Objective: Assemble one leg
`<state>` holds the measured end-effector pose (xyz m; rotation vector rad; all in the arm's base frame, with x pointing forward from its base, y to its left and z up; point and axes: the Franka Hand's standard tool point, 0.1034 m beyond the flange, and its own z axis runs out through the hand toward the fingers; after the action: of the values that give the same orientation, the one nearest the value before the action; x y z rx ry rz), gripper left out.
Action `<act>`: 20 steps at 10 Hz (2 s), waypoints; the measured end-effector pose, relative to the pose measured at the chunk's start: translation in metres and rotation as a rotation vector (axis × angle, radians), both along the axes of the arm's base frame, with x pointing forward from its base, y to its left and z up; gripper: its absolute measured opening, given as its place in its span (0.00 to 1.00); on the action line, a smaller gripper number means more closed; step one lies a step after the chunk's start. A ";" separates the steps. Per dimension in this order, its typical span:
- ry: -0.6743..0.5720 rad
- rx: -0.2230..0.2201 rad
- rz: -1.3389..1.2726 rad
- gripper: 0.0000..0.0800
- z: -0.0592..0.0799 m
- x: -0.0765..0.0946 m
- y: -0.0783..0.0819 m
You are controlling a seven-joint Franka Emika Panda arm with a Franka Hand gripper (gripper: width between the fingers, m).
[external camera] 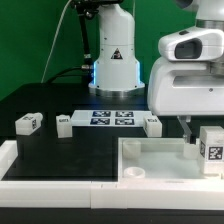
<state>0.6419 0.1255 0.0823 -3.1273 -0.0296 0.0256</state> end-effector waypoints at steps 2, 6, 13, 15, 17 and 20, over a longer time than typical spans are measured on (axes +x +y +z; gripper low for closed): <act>0.001 0.000 -0.010 0.65 0.000 0.000 0.000; 0.007 0.003 -0.251 0.36 -0.001 0.002 -0.004; 0.026 -0.011 -1.252 0.37 -0.004 0.003 -0.017; 0.026 -0.014 -1.282 0.37 -0.004 0.003 -0.017; 0.026 -0.014 -1.247 0.74 -0.005 0.001 -0.008; 0.020 -0.009 -0.825 0.81 -0.008 0.000 -0.008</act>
Offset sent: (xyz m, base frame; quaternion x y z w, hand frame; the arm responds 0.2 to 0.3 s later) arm 0.0000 0.0000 0.0000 0.0000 0.0000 0.0899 0.9960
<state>0.6416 0.1172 0.0747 -2.8794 1.2285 0.0459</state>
